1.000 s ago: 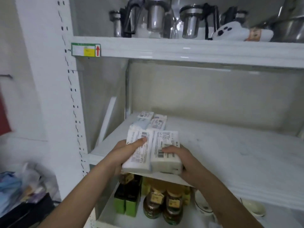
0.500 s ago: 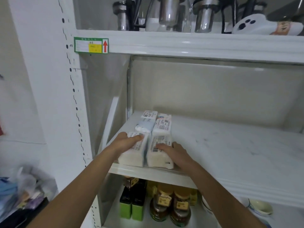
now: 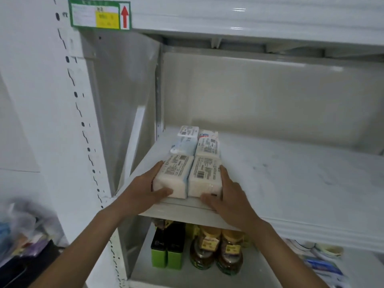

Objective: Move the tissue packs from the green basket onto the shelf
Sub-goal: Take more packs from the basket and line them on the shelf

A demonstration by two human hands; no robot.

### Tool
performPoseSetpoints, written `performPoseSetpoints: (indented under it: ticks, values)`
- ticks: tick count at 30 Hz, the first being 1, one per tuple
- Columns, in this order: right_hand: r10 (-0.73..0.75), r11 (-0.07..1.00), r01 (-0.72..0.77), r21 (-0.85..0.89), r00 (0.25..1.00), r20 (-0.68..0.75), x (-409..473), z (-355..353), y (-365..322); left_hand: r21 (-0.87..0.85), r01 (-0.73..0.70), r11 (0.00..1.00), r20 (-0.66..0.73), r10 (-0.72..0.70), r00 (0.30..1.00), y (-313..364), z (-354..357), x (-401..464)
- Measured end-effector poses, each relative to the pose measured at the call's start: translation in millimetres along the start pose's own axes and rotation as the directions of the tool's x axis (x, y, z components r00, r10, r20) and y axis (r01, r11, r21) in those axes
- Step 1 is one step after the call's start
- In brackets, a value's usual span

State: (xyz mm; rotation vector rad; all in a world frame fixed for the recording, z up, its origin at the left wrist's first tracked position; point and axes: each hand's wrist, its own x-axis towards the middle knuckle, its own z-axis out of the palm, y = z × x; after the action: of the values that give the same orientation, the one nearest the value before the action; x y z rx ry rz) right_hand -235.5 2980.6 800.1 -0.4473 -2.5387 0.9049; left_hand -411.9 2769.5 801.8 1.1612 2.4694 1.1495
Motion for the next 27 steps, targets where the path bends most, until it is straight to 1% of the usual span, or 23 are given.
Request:
performPoseSetpoints:
  ticks: [2, 5, 8, 12, 15, 18, 20, 21, 22, 23, 25, 27]
  values:
    - [0.018, 0.998, -0.018, -0.063, 1.000, -0.003, 6, -2, 4, 0.009, -0.032, 0.999, 0.006, 0.032, 0.999, -1, -1, 9]
    - [0.079, 0.991, -0.078, -0.111, 0.997, 0.003, 17, -3, 10, 0.021, -0.058, 0.998, 0.006, 0.058, 0.998, -4, 2, 24]
    - [0.136, 0.987, -0.135, -0.090, 0.991, 0.011, 27, -4, 13, 0.041, -0.041, 0.998, -0.011, 0.041, 0.999, -8, 8, 38]
    - [0.195, 0.976, -0.192, -0.104, 0.981, 0.021, 39, -3, 12, -0.001, -0.027, 1.000, 0.008, 0.027, 1.000, -16, 10, 53]
    - [0.194, 0.977, -0.193, -0.089, 0.981, 0.001, 42, -1, 11, -0.039, 0.000, 0.999, -0.001, 0.000, 1.000, -16, 8, 54]
    - [0.180, 0.977, -0.188, -0.095, 0.980, -0.090, 33, 4, 13, -0.062, 0.018, 0.998, -0.085, -0.024, 0.996, -14, 13, 42]
    - [0.190, 0.964, -0.216, -0.152, 0.967, -0.167, 18, 7, 17, 0.015, 0.033, 0.999, -0.190, -0.030, 0.981, -16, 22, 21]
    - [0.153, 0.959, -0.197, -0.205, 0.965, -0.212, 7, 10, 19, 0.064, 0.031, 0.997, -0.248, -0.014, 0.969, -18, 29, 6]
    - [0.064, 0.953, -0.138, -0.271, 0.962, -0.265, -6, 15, 23, 0.103, 0.013, 0.995, -0.300, 0.018, 0.954, -20, 37, -10]
    - [-0.061, 0.941, -0.050, -0.335, 0.948, -0.313, -22, 22, 28, 0.128, -0.027, 0.991, -0.345, 0.070, 0.936, -23, 45, -27]
    - [-0.313, 0.896, 0.147, -0.419, 0.879, -0.361, -54, 38, 40, 0.188, -0.135, 0.973, -0.412, 0.202, 0.889, -29, 60, -55]
    - [-0.489, 0.818, 0.281, -0.502, 0.799, -0.350, -84, 59, 58, 0.280, -0.214, 0.936, -0.399, 0.316, 0.861, -35, 71, -76]
